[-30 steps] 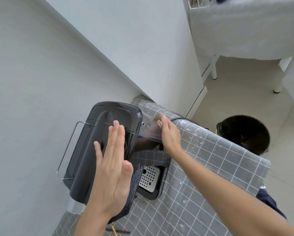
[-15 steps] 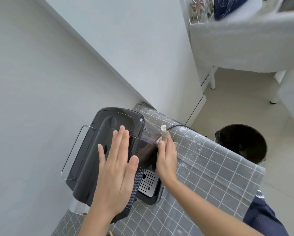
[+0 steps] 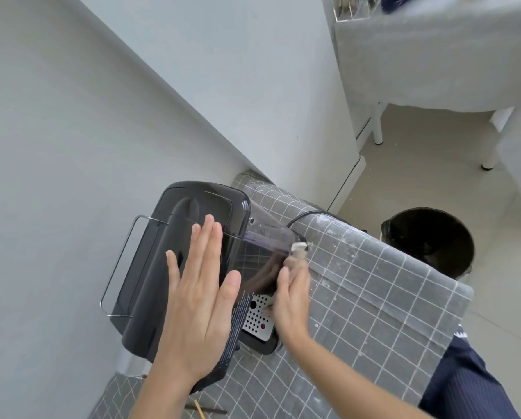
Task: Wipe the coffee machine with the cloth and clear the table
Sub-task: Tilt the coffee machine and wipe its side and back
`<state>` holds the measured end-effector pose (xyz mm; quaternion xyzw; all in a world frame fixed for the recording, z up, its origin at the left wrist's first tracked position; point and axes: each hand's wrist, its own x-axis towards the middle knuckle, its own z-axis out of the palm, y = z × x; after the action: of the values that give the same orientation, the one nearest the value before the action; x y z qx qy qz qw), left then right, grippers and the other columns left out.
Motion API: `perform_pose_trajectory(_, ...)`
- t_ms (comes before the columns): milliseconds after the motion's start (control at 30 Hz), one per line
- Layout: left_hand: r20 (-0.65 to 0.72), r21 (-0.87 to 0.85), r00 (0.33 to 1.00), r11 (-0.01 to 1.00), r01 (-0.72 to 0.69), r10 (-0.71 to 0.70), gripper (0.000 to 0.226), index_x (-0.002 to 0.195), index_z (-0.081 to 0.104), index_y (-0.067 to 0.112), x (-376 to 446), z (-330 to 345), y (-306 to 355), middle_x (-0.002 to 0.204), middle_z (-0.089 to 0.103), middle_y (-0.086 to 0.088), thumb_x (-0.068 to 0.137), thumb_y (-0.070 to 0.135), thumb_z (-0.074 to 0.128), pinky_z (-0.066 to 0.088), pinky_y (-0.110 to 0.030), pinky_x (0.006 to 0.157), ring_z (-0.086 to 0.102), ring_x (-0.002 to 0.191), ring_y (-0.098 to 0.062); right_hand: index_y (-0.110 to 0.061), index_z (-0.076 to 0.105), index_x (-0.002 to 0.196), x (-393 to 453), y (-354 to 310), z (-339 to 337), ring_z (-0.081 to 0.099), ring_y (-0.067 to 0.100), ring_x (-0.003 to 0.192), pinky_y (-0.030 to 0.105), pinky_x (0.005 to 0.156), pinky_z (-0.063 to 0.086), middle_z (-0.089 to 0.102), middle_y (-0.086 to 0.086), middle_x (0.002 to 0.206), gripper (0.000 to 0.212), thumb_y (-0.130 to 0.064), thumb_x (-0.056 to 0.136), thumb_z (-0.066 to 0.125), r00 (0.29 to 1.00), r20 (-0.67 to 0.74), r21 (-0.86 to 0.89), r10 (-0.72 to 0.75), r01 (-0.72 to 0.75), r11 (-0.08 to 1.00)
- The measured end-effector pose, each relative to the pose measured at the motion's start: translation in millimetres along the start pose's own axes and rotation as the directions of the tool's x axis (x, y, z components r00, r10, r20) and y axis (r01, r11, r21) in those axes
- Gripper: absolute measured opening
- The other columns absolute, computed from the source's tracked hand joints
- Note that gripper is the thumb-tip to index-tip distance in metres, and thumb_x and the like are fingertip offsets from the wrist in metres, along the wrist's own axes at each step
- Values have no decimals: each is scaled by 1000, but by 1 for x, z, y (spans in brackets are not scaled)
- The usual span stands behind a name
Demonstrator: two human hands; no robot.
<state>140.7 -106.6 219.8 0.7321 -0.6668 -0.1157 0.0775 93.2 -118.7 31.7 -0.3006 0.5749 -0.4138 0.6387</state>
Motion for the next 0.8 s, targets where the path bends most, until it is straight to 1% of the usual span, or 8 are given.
perform_pose_trajectory(100,5,6,1000,1000,-3,3,58,153,-3,34,0,0,-1,163,-6,23,98,42,16,-17,-33,121,-10,151,0,-34,26,149,-43,-44,11,16,9,148,33,121,16,25,-12,158,49,-45,101,29,959,70,47,-273,270,962)
perform_pose_trajectory(167,9,17,1000,1000,-6,6,58,153,-2,33,0,-1,-1,163,-5,22,99,42,17,-16,-37,121,-10,151,0,-37,31,148,-20,-67,13,10,2,149,29,121,11,26,-16,158,46,-42,102,29,926,65,27,-371,370,929)
perform_pose_trajectory(300,3,27,1000,1000,2,-2,59,154,-1,31,0,-1,0,164,-5,21,98,42,18,-13,-42,121,-10,150,1,-43,42,140,54,-44,3,40,5,136,43,114,33,47,-19,145,42,-49,101,28,986,-2,-14,-166,166,986)
perform_pose_trajectory(400,0,39,1000,999,-7,7,60,154,0,31,1,1,-1,164,-4,20,99,42,18,-13,-43,121,-10,150,1,-43,27,147,37,-8,0,27,11,145,49,117,27,35,-11,155,47,-51,101,25,1000,-23,-50,-18,16,999)
perform_pose_trajectory(500,-3,40,1000,999,-5,5,59,154,1,31,1,1,-2,164,-4,20,98,44,18,-13,-44,121,-9,151,0,-36,15,153,-23,-19,6,19,15,149,49,120,21,24,-9,160,54,-44,101,29,981,32,1,-194,194,981)
perform_pose_trajectory(600,-4,31,1000,1000,-8,8,59,154,2,30,0,1,-3,164,-4,21,99,43,18,-13,-44,121,-10,151,0,-33,24,151,-38,-61,12,6,5,150,38,122,11,16,-21,160,49,-35,103,31,896,101,32,-432,431,902)
perform_pose_trajectory(700,1,27,1000,1000,4,-4,59,154,2,31,2,0,-1,163,-3,21,98,44,16,-15,-42,121,-10,150,2,-44,31,146,17,-77,8,23,2,146,41,120,24,32,-22,154,45,-48,101,30,935,71,-15,-346,348,937)
perform_pose_trajectory(800,-4,10,1000,1000,1,-1,58,153,2,32,3,1,0,163,-2,21,98,45,13,-16,-36,120,-10,150,3,-39,39,142,52,-48,-3,37,-12,130,44,114,33,46,-25,138,43,-49,102,27,988,55,-31,-148,149,988)
